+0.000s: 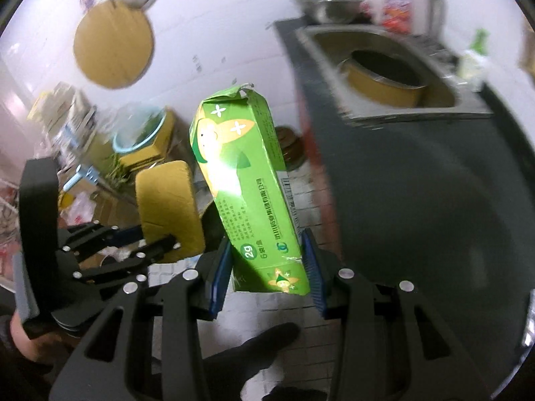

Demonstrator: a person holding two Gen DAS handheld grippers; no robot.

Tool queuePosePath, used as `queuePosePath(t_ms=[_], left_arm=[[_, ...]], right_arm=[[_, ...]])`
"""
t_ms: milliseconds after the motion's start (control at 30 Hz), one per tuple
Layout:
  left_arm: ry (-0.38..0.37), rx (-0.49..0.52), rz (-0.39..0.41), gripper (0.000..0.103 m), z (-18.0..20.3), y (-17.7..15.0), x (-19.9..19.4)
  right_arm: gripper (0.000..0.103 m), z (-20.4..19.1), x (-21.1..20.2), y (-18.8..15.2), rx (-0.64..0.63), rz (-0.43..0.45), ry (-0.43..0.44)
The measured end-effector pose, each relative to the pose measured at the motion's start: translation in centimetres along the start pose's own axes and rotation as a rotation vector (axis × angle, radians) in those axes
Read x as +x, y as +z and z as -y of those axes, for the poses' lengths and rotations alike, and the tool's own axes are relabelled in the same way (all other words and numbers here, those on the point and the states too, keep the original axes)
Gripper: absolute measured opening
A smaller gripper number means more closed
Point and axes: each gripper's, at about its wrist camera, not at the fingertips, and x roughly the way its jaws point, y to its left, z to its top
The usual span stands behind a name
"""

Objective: Collect trash
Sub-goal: 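Carry sponge and carton to the black bin and release both, then return both tools to the countertop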

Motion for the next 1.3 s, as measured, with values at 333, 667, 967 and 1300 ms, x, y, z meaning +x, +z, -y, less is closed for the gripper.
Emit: queuePosePath(t_ms=[333, 667, 967, 1300], left_arm=[[-0.03, -0.076, -0.075, 0.03, -6.5, -1.2, 12.8], [-0.049, -0.101, -0.121, 0.063, -9.7, -1.6, 20.0], [-0.005, -0.14, -0.128, 0.083, -11.4, -2.0, 19.4], [0.012, 0.045, -0.036, 0.093, -4.3, 2.6, 8.8]], right_arm=[[0.041, -3.1, 17.5, 3.2, -0.004, -0.198, 0.078], [0.071, -3.4, 27.4, 4.6, -0.017, -0.293, 0.087], [0.079, -3.4, 25.5, 4.5, -0.027, -0.285, 0.079], [0.09, -0.5, 7.9, 4.2, 0.079, -0.081, 0.03]])
